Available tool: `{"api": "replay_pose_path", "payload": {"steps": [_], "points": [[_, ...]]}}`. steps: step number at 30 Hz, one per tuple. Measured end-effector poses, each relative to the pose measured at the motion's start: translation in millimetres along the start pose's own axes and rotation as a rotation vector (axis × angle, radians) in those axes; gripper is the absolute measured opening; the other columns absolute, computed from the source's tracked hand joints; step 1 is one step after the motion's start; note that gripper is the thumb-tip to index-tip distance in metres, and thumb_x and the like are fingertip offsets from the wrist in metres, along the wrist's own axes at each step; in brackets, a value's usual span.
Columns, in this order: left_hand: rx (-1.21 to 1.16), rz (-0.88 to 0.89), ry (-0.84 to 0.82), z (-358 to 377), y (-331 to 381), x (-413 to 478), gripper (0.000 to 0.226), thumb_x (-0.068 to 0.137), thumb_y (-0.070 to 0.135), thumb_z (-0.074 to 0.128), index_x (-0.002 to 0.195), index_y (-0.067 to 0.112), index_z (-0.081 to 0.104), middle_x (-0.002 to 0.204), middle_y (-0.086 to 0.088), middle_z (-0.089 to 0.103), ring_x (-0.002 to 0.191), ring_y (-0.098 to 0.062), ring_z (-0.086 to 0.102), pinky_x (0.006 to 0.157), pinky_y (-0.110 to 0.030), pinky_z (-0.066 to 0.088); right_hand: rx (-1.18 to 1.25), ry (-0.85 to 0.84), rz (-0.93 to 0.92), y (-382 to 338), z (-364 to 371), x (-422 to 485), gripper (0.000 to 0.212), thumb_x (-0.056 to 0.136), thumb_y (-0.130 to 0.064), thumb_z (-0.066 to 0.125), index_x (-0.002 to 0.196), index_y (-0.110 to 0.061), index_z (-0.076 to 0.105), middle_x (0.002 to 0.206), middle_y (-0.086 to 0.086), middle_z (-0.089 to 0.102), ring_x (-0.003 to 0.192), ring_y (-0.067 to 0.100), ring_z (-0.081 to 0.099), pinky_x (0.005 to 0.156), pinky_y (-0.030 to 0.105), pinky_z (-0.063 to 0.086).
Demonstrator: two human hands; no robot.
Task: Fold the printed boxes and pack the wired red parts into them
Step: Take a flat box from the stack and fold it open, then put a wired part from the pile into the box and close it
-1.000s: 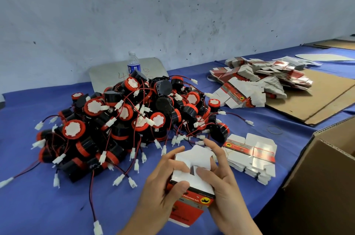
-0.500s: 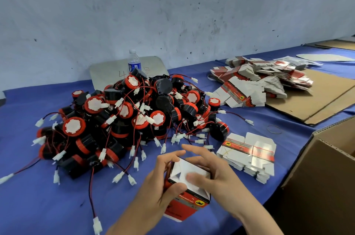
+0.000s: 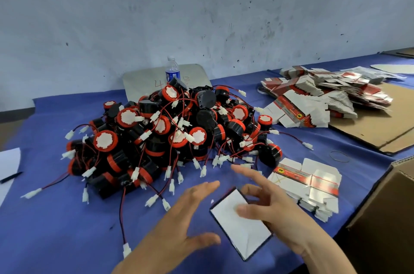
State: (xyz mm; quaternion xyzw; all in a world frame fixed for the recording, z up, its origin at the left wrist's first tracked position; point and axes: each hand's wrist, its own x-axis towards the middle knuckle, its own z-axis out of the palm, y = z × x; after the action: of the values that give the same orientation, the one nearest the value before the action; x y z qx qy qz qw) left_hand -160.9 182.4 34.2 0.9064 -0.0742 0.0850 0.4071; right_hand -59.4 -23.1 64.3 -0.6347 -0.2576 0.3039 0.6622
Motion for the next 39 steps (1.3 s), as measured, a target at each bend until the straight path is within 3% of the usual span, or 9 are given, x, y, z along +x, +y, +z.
{"api": "replay_pose_path", "payload": {"steps": [5,7,11,14,18,25,31,36,39], "points": [[0.374,-0.243,0.766,-27.9,-51.7,-10.2,0.055,0.088,0.036,0.066,0.138,0.023,0.047,0.146,0.002,0.041,0.141,-0.023,0.028,0.111,-0.053,0.029,-1.119,0.491,-0.53,4.9,1.0,10.2,0.065,0.065,-0.026,0.086,0.12,-0.042,0.056,0.097,-0.015,0.053,0.074,0.008,0.057,0.058,0.016,0.044],[0.397,-0.505,0.793,-44.6,-76.2,-12.7,0.068,0.084,0.018,0.072,0.143,0.014,0.039,0.147,-0.013,0.035,0.138,-0.034,0.027,0.109,-0.058,0.03,-1.356,0.429,-0.566,15.4,4.7,16.7,0.052,0.056,-0.019,0.091,0.103,-0.023,0.069,0.082,-0.003,0.057,0.066,0.021,0.059,0.056,0.028,0.045],[0.52,-0.588,0.606,-54.9,-104.1,-8.4,0.077,0.078,0.016,0.078,0.144,0.01,0.037,0.133,-0.017,0.052,0.132,-0.036,0.034,0.099,-0.054,0.039,-1.508,0.117,-0.397,43.5,8.4,20.1,0.053,0.047,-0.023,0.093,0.095,-0.034,0.072,0.072,-0.013,0.063,0.063,0.013,0.064,0.059,0.022,0.051],[0.686,-0.588,0.578,-57.2,-105.3,0.4,0.064,0.072,0.016,0.083,0.127,0.007,0.052,0.113,-0.016,0.063,0.119,-0.039,0.045,0.089,-0.054,0.037,-1.436,-0.012,-0.263,49.3,11.8,19.5,0.049,0.096,-0.027,0.047,0.138,-0.049,0.036,0.113,-0.013,0.059,0.1,0.016,0.06,0.078,0.029,0.047],[0.82,-0.546,0.626,-57.4,-103.3,-2.5,0.063,0.065,0.019,0.088,0.118,0.002,0.059,0.099,-0.023,0.062,0.102,-0.044,0.053,0.094,-0.056,0.033,-1.245,-0.009,-0.263,50.7,7.5,18.2,0.054,0.1,-0.028,0.036,0.144,-0.051,0.016,0.117,-0.012,0.049,0.102,0.016,0.055,0.084,0.034,0.047],[0.036,-0.299,1.038,-37.7,-38.5,-19.7,0.055,0.074,0.029,0.08,0.112,0.044,0.043,0.108,0.017,0.057,0.099,-0.005,0.056,0.084,-0.025,0.045,-1.267,-0.11,-0.201,41.1,7.5,29.6,0.061,0.095,-0.028,0.048,0.144,-0.051,0.019,0.097,-0.007,0.044,0.096,0.017,0.051,0.08,0.031,0.041],[-0.388,0.124,0.805,-16.6,32.9,0.6,0.05,0.07,0.057,0.076,0.112,0.057,0.05,0.118,0.026,0.058,0.111,0.005,0.056,0.084,-0.006,0.044,-0.931,0.025,-0.222,11.3,13.4,11.6,0.042,0.095,-0.029,0.058,0.133,-0.044,0.05,0.096,-0.019,0.064,0.088,0.0,0.058,0.08,0.015,0.045],[-0.372,0.273,0.707,31.5,48.6,28.6,0.058,0.075,0.042,0.077,0.125,0.043,0.047,0.128,0.013,0.05,0.12,-0.015,0.053,0.091,-0.026,0.049,0.101,0.253,-0.275,-11.8,30.8,-25.7,0.031,0.077,-0.04,0.069,0.106,-0.031,0.07,0.096,0.007,0.073,0.088,0.026,0.071,0.071,0.032,0.058],[-0.182,0.258,0.719,64.5,59.9,46.4,0.051,0.076,0.033,0.064,0.124,0.035,0.048,0.123,0.022,0.035,0.121,0.004,0.043,0.087,-0.008,0.044,0.18,0.35,-0.216,-7.9,44.1,-31.6,0.045,0.064,-0.031,0.079,0.106,-0.042,0.068,0.1,-0.012,0.072,0.091,0.006,0.069,0.068,0.018,0.054]]}}
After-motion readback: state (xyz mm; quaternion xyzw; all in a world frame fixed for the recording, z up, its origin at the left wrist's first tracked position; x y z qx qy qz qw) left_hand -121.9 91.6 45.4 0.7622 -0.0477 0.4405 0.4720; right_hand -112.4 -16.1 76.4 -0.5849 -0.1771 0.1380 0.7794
